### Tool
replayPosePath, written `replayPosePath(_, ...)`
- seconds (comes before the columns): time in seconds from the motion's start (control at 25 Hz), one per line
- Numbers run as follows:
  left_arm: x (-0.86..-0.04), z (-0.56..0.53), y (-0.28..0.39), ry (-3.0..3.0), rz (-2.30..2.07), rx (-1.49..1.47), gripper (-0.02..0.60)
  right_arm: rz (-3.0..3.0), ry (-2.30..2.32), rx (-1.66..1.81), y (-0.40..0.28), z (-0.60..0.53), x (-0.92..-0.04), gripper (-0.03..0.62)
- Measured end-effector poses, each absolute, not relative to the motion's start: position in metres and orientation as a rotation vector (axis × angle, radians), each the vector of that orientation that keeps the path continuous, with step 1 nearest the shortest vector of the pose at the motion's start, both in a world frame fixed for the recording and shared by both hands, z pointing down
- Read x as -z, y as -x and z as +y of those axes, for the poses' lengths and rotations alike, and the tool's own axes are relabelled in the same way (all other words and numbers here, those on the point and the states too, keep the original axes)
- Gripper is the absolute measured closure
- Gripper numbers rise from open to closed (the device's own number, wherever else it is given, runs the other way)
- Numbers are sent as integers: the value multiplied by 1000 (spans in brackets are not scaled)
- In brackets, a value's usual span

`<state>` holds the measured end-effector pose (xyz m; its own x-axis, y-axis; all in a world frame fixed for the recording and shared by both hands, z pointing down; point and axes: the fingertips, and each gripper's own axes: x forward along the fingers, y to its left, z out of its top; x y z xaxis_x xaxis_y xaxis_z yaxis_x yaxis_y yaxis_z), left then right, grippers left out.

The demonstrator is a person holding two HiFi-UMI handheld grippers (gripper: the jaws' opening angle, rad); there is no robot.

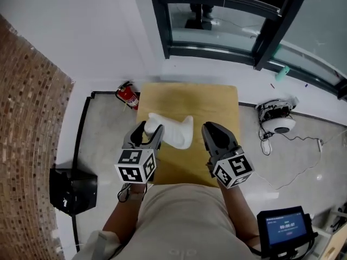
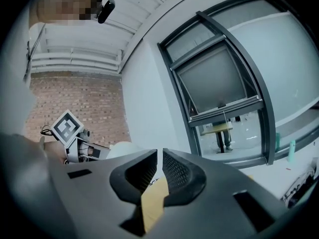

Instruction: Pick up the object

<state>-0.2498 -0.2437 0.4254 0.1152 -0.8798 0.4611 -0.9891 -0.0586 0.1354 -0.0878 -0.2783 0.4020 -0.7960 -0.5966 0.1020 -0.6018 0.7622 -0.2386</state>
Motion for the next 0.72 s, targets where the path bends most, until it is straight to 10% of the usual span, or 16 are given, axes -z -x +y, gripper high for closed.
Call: replayPosePath(0.72, -438, -279, 229, -2054, -1755, -309, 338, -2882, -1077, -332, 71, -299, -411, 554)
